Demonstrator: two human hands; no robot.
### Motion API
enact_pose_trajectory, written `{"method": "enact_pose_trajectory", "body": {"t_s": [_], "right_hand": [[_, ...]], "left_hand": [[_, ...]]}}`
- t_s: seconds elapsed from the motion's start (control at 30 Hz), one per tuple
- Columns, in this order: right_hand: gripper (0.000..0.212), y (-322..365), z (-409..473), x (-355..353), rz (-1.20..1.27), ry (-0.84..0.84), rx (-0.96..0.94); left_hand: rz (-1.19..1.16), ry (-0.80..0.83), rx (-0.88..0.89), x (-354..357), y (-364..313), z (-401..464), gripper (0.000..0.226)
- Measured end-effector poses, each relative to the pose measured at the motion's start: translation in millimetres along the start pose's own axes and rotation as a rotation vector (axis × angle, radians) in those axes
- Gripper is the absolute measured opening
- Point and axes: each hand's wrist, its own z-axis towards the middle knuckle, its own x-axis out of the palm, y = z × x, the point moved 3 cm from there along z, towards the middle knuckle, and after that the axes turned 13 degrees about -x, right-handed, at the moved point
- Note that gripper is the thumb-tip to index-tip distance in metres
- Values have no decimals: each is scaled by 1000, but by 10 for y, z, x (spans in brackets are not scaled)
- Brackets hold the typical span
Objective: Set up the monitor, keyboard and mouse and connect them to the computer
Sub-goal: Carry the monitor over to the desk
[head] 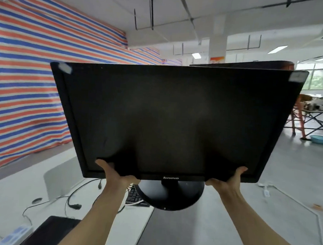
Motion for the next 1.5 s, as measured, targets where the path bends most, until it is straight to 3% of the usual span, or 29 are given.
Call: {"method": "enact_pose_trajectory", "body": {"t_s": [0.2, 0.3, 0.57, 0.73, 1.03, 1.13, 1.2, 1.27, 1.33, 1.4, 1.5], "right_hand": [[82, -125, 1218, 134, -28, -3, -14], [83, -156, 1951, 141, -23, -1, 10], [77, 68, 3741, 472, -165, -32, -16], [79, 127, 4864, 583, -219, -79, -21], [79, -46, 7027, 661, -277, -191, -67], [82, -106, 7775, 897, -250, -147, -86], [74, -148, 8277, 1057, -362, -126, -118], [84, -171, 8824, 1226, -197, -246, -134], [92, -155, 9308, 1397, -147, -170, -139], [77, -142, 9670, 1517, -265, -169, -220], [77, -120, 10432, 1622, -404, -181, -222]], "left_hand": [[39, -40, -50, 230, -81, 1260, 130], [-53, -43, -98, 355, 12, 1903, 130], [-154, -117, -19, 1050, 151, 3505, 131], [-203, -151, -30, 1567, 229, 4338, 106], [-169, -134, -32, 2055, 98, 6498, 118], [-213, -136, 8, 2360, -23, 7185, 106], [-235, -157, 23, 2562, -99, 7690, 100], [-221, -153, 13, 2818, -196, 8270, 99], [-217, -168, 3, 3001, -247, 8735, 99], [-220, -181, 4, 3138, -288, 9181, 101], [-227, -133, -27, 3325, -294, 9911, 118]]}}
